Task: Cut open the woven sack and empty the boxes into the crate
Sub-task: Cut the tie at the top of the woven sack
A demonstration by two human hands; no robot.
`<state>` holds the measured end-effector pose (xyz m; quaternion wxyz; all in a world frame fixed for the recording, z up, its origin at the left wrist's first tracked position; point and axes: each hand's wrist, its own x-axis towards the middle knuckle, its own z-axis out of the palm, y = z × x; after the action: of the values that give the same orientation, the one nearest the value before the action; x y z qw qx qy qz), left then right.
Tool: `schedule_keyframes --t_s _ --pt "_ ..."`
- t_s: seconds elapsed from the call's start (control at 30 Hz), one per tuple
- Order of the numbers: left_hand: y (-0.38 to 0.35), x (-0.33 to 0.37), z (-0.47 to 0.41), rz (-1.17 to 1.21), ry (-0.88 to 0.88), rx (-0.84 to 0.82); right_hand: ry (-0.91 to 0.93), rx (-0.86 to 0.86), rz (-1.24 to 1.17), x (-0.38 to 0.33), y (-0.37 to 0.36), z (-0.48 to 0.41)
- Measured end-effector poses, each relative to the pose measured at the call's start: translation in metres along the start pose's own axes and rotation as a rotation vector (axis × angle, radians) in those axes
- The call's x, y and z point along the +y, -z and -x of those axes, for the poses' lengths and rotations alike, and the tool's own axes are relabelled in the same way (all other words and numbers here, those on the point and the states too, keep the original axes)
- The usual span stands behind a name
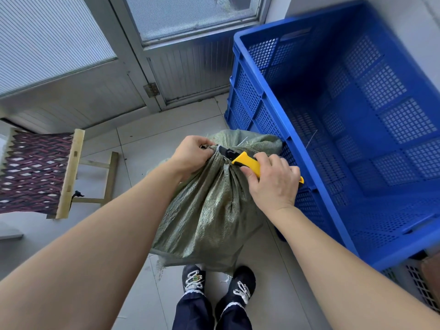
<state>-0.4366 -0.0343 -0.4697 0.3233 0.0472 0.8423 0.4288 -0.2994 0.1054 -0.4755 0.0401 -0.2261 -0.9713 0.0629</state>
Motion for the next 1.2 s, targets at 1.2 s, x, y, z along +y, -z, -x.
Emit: schedule_keyframes --t_s 1.2 --pt "-0.009 0.031 0.023 -0.228 -0.097 0.043 -0.628 -0.497 -1.12 -0.025 0.039 -0.055"
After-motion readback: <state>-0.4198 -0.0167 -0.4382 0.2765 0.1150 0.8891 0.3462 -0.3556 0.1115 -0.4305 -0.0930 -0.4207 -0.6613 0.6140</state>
